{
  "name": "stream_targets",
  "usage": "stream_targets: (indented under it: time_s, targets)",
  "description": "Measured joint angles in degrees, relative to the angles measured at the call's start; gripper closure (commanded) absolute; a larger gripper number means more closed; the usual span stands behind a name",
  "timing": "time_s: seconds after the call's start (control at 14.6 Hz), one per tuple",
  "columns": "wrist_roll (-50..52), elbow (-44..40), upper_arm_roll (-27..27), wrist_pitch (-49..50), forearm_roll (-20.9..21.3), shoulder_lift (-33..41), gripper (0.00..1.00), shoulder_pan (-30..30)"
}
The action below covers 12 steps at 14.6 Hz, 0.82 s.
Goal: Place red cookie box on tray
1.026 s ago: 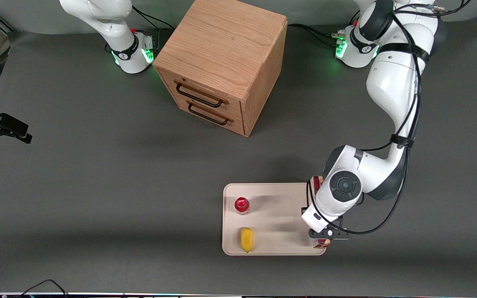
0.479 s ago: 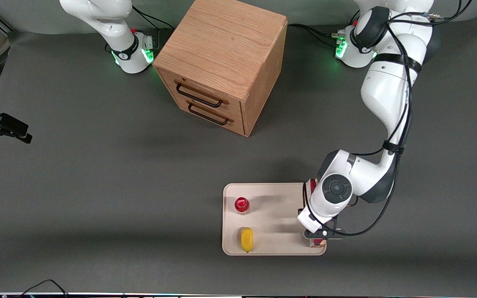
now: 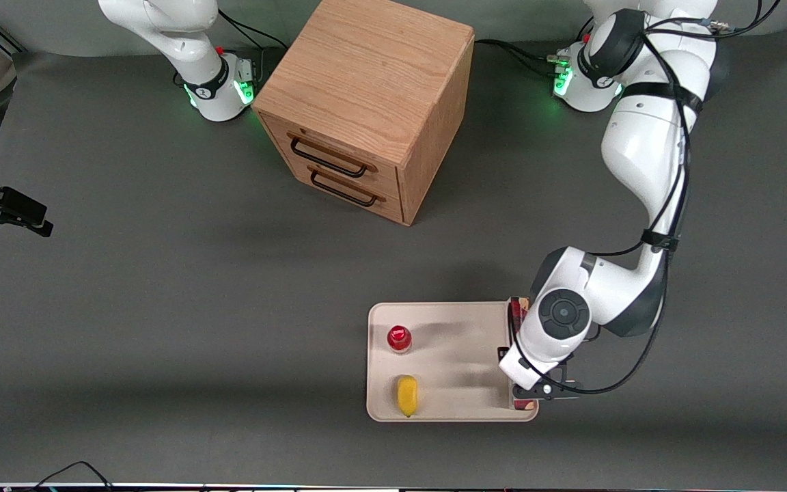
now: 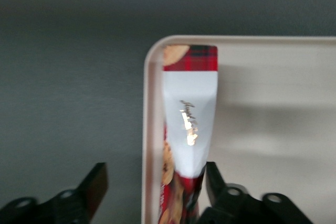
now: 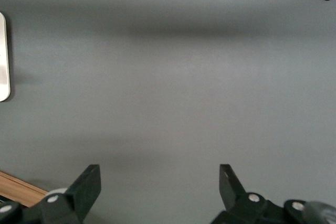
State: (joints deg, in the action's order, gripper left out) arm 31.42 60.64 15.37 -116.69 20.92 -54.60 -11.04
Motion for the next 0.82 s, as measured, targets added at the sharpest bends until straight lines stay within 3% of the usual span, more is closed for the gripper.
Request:
stream_targets:
  time_s: [0.21,0.41,0.62,0.82]
  targets:
    - [-0.62,0.41,1.71,5.68,-0.38,5.55,0.00,1.72]
    - [-6.68,4.07,1.58,9.46,-5.30,12.76,0.00,3.67]
    - [-14.99,10.71,-2.41,12.38,-11.10,21.89,0.00,6.16]
    - [-17.74,18.22,-5.18,13.05,-12.34,30.77,0.00,7.63]
